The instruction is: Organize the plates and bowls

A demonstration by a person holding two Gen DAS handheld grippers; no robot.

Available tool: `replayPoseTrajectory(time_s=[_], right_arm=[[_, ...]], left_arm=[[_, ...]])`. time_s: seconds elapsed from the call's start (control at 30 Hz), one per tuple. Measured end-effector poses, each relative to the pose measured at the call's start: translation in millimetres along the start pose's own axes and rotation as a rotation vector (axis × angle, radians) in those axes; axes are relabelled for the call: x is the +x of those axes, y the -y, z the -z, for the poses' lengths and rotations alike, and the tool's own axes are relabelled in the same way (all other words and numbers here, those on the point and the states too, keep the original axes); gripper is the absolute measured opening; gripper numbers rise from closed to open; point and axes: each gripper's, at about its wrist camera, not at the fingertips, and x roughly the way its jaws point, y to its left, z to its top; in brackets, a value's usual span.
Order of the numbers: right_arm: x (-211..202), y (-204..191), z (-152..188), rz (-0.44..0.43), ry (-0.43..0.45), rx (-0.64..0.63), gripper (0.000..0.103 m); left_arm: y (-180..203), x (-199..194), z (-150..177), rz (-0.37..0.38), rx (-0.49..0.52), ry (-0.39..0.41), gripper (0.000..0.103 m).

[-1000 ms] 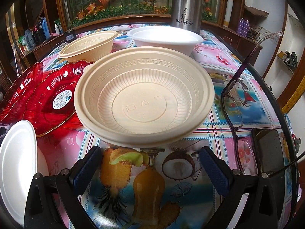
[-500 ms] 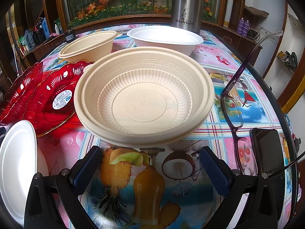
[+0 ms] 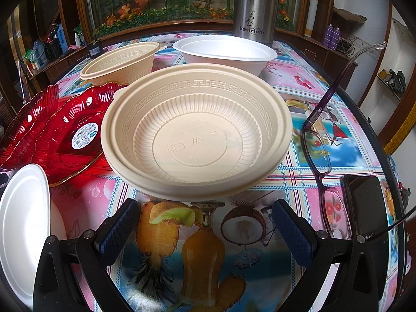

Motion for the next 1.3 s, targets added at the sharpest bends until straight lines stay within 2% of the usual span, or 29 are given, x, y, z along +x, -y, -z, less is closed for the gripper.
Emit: replayPoseTrajectory(time_s=[0.23, 0.37, 0.47, 0.67, 0.93, 1.17, 1.3], right_arm=[[1, 4, -4, -0.06, -0.094, -0.085, 0.103], [-1, 10, -2, -0.065, -0.186, -0.116, 0.103], [-11, 14, 5, -0.072, -0.214, -0.144, 0.103], [-47, 22, 19, -0.093, -0.167, -0.202, 0.103], [-90, 29, 11, -0.17, -0.087, -0.195, 0.103], [-103, 18, -12, -0.281, -0.084, -0.167, 0.103], [-107, 11, -21, -0.33, -0.094, -0.158, 0.103]], left_arm=[[0, 0, 0, 0.0, 0.0, 0.0, 0.103], [0, 0, 0, 0.0, 0.0, 0.0, 0.103], [0, 0, 0, 0.0, 0.0, 0.0, 0.103], [0, 0, 0, 0.0, 0.0, 0.0, 0.103], [0, 0, 0, 0.0, 0.0, 0.0, 0.103], [0, -1, 2, -0.005, -0.006, -0.002, 0.103], [-1, -7, 9, -0.024, -0.038, -0.043, 0.103]])
